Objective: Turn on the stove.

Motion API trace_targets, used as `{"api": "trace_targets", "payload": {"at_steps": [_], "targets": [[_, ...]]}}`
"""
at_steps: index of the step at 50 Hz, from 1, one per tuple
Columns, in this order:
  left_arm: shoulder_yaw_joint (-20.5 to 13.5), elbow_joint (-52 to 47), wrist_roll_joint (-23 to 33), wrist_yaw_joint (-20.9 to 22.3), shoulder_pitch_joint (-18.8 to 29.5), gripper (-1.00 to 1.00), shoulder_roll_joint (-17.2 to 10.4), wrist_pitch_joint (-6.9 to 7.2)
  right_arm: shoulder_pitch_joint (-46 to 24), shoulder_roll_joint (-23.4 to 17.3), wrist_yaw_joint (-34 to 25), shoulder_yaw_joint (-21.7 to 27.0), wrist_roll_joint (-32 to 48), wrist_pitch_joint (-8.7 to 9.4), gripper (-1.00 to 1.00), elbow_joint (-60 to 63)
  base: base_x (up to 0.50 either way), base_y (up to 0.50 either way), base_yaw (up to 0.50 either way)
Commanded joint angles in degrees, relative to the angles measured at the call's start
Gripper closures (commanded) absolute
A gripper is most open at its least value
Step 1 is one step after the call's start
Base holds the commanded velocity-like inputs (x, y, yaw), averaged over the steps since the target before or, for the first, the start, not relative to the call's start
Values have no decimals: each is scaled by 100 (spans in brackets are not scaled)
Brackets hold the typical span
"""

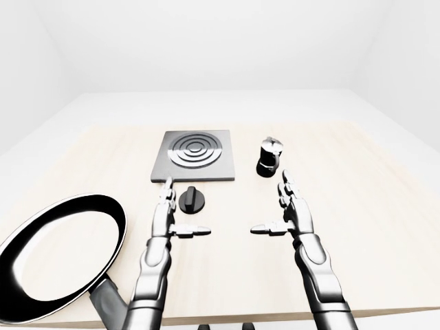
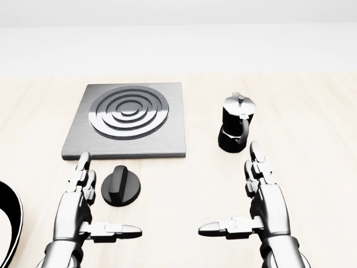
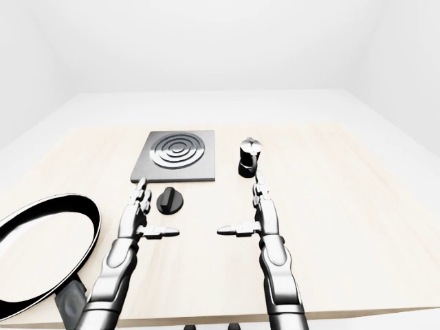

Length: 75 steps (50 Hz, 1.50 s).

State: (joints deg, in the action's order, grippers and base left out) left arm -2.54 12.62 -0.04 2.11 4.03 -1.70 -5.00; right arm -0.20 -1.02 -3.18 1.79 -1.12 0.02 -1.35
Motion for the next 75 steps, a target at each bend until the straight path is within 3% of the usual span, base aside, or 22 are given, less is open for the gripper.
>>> {"api": "trace_targets", "payload": {"at_steps": [1, 32, 61, 75], "targets": [[7, 379, 21, -20, 108, -100, -10, 0, 5, 1, -2, -3, 3, 16, -100, 18, 0, 0, 0], [77, 917, 84, 14, 228, -100, 19, 0, -10, -3, -21, -1, 6, -28, -100, -66, 0, 0, 0], [285, 503, 290, 13, 81, -100, 136, 0, 1, 2, -28, -14, 6, 54, -100, -1, 0, 0, 0], [425, 1073, 462, -11, 169, -100, 227, 0, 1, 4, -31, -19, 7, 52, -100, -11, 0, 0, 0]]}}
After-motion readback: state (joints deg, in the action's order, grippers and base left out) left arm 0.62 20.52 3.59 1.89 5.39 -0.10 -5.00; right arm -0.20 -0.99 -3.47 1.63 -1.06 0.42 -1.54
